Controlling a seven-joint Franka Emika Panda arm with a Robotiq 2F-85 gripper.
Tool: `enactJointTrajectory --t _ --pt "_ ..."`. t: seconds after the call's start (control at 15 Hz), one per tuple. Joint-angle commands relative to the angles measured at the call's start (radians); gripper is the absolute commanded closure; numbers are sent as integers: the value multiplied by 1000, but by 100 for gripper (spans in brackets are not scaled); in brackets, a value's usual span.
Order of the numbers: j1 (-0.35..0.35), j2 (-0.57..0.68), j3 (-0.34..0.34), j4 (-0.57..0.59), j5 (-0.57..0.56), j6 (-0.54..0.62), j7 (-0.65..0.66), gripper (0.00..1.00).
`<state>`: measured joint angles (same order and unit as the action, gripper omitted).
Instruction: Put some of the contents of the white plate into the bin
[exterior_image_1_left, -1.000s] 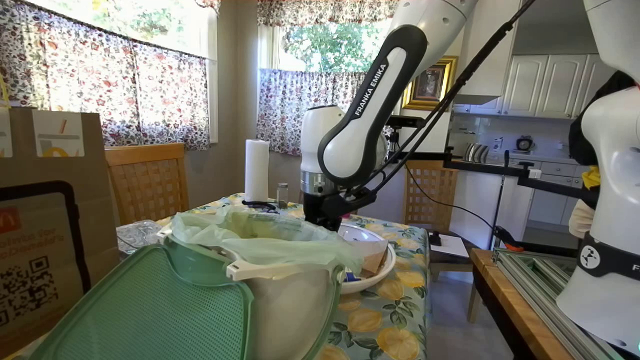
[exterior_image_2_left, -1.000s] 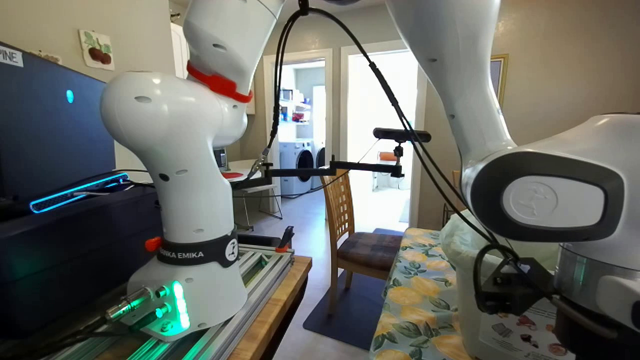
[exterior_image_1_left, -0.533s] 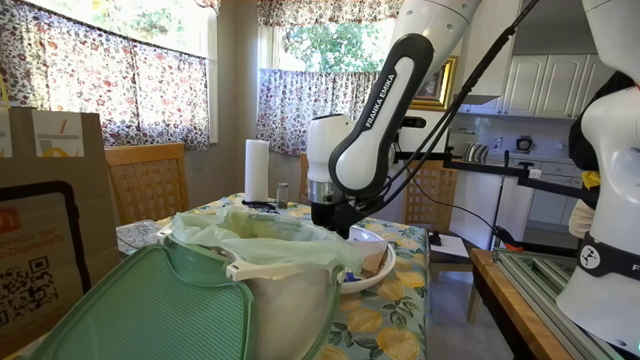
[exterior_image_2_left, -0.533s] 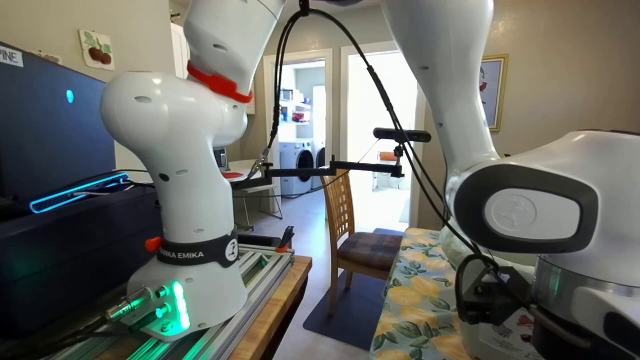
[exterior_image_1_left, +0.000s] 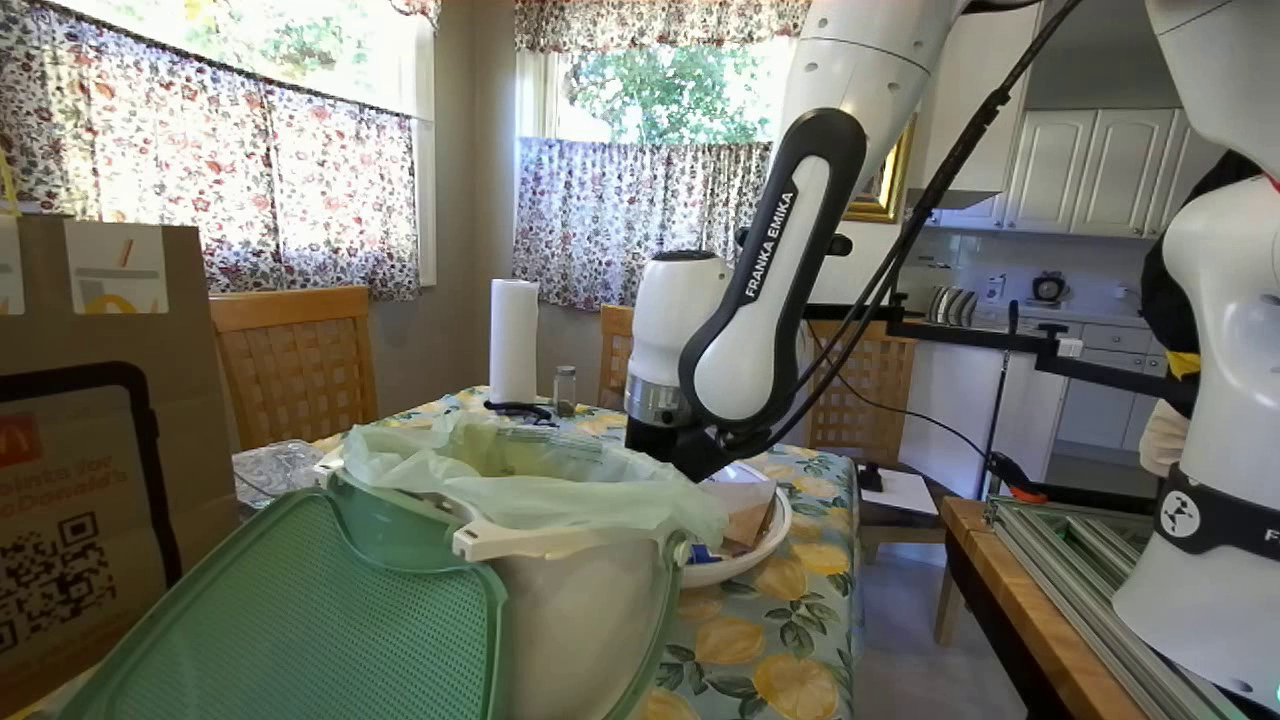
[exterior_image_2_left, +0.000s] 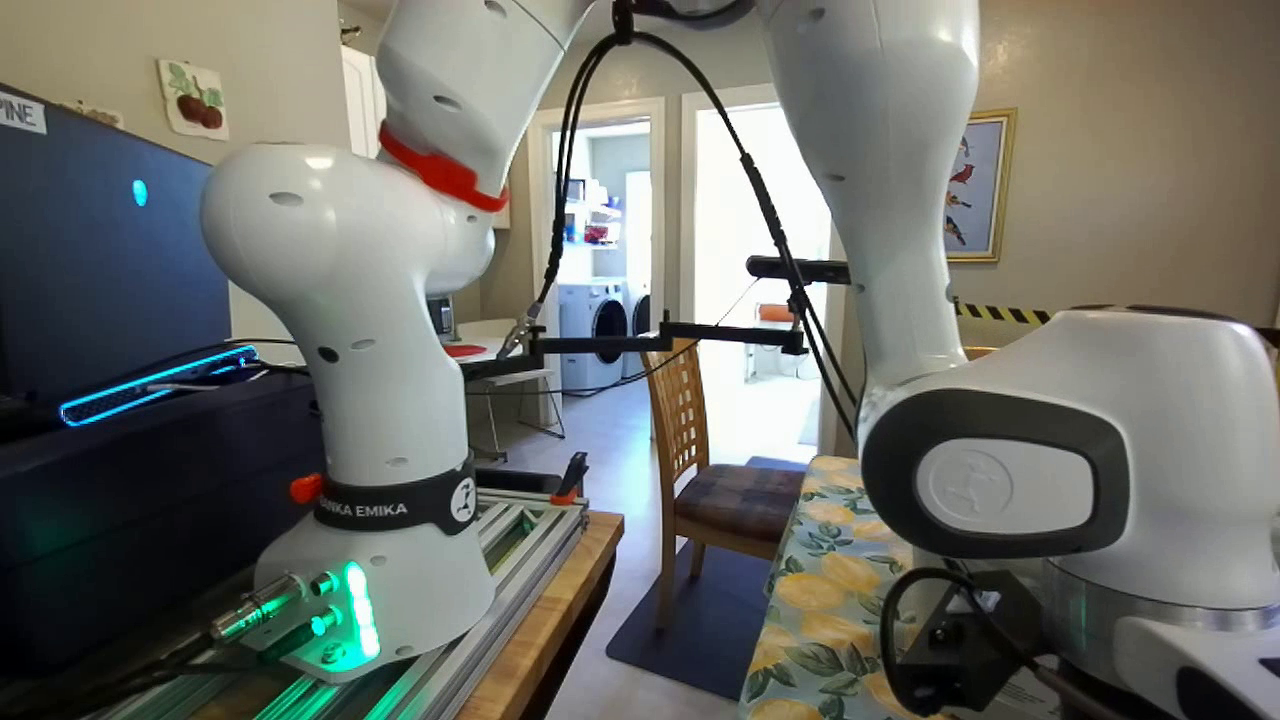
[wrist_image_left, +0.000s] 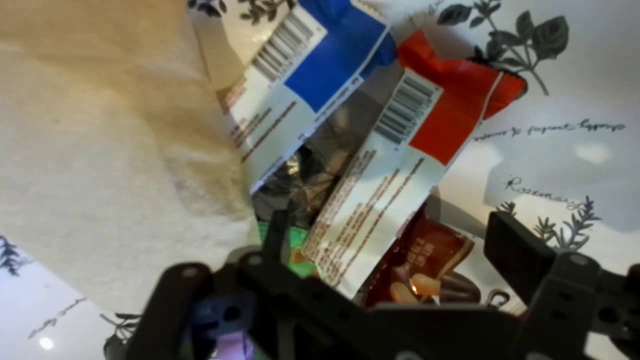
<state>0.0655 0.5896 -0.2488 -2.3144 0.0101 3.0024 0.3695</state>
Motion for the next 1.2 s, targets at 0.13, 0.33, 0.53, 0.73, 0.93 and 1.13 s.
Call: enactJointTrajectory --t 0.13,0.33,0.53,0.73,0.93,1.13 --pt "-32 18 37 -30 82 101 -30 0" --pt "-59 20 69 -34 117 121 -38 0" --pt "-100 22 115 -35 146 133 -48 0" --pt "-142 27 158 -33 159 133 -64 25" --pt "-162 31 172 -30 160 123 -69 44" --pt "-164 29 166 -31 157 115 -71 66"
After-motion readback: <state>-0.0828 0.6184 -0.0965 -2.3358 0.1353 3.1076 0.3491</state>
